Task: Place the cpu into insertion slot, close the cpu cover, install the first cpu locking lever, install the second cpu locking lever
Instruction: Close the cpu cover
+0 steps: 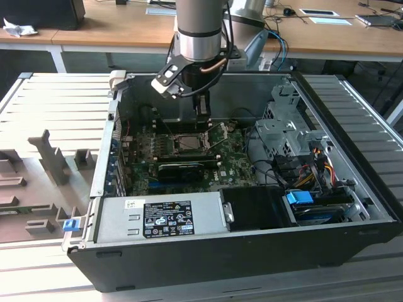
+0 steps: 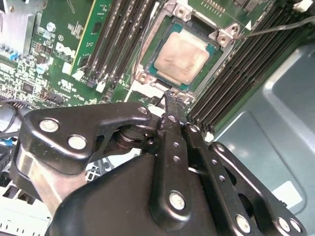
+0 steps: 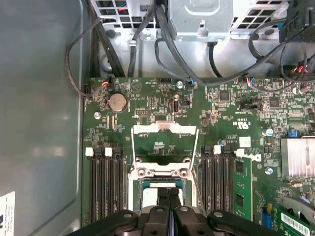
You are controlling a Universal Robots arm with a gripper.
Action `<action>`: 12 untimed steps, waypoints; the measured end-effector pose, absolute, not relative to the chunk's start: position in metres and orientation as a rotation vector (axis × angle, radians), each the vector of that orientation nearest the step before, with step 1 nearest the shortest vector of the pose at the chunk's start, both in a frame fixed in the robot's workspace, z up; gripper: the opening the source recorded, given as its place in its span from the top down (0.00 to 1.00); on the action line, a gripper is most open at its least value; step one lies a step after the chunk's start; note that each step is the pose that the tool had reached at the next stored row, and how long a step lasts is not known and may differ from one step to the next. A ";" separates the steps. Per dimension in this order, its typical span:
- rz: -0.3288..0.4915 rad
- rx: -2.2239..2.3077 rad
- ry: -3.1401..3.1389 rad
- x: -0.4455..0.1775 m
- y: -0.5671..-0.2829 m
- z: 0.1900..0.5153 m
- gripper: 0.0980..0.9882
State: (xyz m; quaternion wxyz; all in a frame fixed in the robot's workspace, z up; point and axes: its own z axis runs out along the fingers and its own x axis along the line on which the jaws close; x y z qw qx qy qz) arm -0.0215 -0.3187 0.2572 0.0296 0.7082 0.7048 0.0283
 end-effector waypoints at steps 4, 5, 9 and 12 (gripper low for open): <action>0.087 2.184 2.174 -0.016 -0.319 0.257 0.99; 0.087 2.184 2.174 -0.015 -0.319 0.258 0.99; 0.088 2.184 2.174 -0.015 -0.318 0.260 0.99; 0.087 2.184 2.174 -0.010 -0.318 0.260 0.99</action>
